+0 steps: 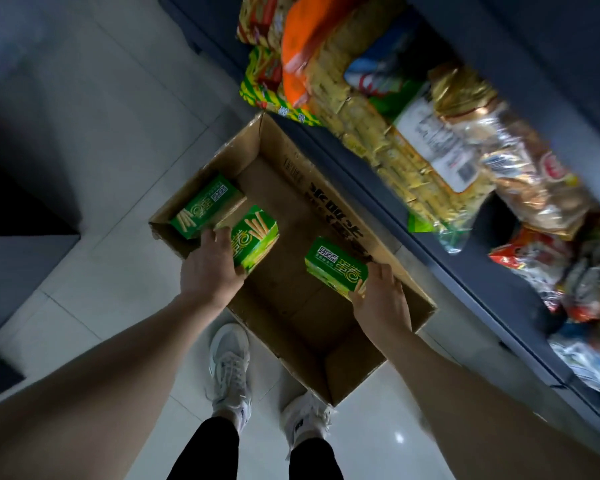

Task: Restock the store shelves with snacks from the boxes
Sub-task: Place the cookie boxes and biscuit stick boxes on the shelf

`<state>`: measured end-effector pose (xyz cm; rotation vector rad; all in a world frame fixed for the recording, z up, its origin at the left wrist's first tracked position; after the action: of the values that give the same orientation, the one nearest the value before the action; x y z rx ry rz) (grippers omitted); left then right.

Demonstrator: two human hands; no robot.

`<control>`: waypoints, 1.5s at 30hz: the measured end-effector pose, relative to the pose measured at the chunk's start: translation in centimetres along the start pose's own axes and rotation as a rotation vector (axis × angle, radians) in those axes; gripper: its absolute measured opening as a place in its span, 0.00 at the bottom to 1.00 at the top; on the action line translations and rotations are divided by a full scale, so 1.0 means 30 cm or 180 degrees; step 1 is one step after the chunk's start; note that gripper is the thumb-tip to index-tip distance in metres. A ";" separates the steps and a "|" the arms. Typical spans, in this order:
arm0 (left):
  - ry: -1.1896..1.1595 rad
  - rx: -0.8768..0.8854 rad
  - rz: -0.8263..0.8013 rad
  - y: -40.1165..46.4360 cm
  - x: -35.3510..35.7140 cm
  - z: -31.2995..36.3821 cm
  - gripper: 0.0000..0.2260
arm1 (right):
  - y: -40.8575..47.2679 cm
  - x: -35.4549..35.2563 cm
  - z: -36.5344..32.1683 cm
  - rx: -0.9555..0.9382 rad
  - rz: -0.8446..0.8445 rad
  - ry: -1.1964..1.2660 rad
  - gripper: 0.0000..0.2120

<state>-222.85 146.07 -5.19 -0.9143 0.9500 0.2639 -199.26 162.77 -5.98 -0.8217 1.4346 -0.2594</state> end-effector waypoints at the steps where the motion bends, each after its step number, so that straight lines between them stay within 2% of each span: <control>1: -0.0026 0.0014 -0.0019 -0.036 -0.031 0.028 0.32 | -0.033 -0.048 0.009 0.0087 0.0025 0.0087 0.29; 7: -0.0338 -0.0081 -0.0132 -0.265 -0.269 0.194 0.31 | -0.266 -0.343 0.038 0.0544 0.0171 0.0421 0.23; 10: -0.0457 0.0029 -0.0120 -0.375 -0.421 0.269 0.27 | -0.401 -0.490 0.044 0.0646 0.0233 0.0635 0.22; 16: -0.0358 0.0386 0.0137 -0.629 -0.816 0.427 0.23 | -0.731 -0.824 0.023 0.0418 0.0688 0.0875 0.23; 20: -0.0266 0.0789 0.0384 -0.805 -1.058 0.544 0.23 | -0.970 -1.059 0.010 0.0212 0.1169 0.1093 0.26; 23: -0.0290 0.1082 0.0613 -0.926 -1.212 0.617 0.24 | -1.140 -1.232 0.002 0.0073 0.1605 0.1150 0.24; 26: -0.0053 0.1533 0.0937 -1.034 -1.367 0.700 0.27 | -1.298 -1.399 -0.003 -0.0171 0.2091 0.1128 0.25; 30: 0.0273 0.2022 0.1327 -1.158 -1.551 0.805 0.25 | -1.454 -1.583 0.019 -0.0482 0.2696 0.1091 0.26; 37: 0.0530 0.2616 0.1739 -1.319 -1.840 1.007 0.24 | -1.716 -1.901 0.053 -0.1037 0.3655 0.0492 0.20; 41: 0.0555 0.3037 0.2011 -1.444 -2.053 1.165 0.25 | -1.866 -2.117 0.107 -0.1071 0.4018 0.0288 0.19; 45: 0.0278 0.3390 0.2131 -1.588 -2.297 1.315 0.22 | -2.048 -2.366 0.195 -0.0976 0.4396 0.0545 0.17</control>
<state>-213.07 159.83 85.85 0.3886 1.2520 0.2311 -186.32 165.18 87.16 0.1029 1.9076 0.9720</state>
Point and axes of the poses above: each hand's wrist, its own y-axis towards the middle knuckle, its own x-axis out of the palm, z = x × y, the point moved 8 cm from there along y, towards the middle knuckle, and after that the axes turned 9 degrees about x, right-handed, at the moved point
